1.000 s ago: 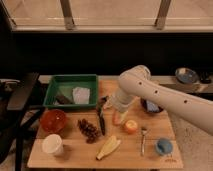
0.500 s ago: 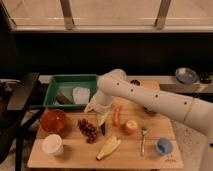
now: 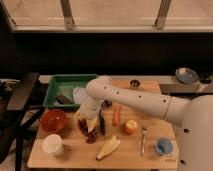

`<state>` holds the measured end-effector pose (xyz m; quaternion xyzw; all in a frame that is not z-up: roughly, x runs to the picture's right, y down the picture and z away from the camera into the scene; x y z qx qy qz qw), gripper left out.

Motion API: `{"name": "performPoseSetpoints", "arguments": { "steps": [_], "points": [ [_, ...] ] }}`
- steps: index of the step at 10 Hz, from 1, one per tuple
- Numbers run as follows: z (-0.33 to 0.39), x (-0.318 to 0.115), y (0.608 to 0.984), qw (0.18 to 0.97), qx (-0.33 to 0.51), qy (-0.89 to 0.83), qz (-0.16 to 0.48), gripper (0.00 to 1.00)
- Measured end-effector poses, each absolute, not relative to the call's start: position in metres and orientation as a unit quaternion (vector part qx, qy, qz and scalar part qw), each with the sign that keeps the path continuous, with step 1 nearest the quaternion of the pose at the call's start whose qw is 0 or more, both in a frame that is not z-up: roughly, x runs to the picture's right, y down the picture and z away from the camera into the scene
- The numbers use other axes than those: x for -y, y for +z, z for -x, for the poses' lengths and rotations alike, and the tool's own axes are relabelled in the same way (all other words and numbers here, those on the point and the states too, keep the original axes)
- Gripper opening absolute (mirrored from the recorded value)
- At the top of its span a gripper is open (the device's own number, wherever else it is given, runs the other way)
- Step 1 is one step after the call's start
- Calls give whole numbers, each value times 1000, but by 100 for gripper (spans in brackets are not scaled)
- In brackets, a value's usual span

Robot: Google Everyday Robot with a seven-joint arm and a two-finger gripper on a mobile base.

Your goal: Place grapes in plastic cup

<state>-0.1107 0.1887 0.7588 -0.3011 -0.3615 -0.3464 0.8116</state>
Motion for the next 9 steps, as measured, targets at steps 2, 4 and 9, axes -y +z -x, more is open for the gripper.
{"name": "performPoseSetpoints", "arguments": {
  "steps": [2, 4, 9],
  "points": [
    [107, -195, 766, 812, 352, -347, 311, 65],
    [97, -196, 773, 817, 341, -339, 318, 65],
    [65, -209, 808, 831, 304, -309, 348, 64]
  ]
}}
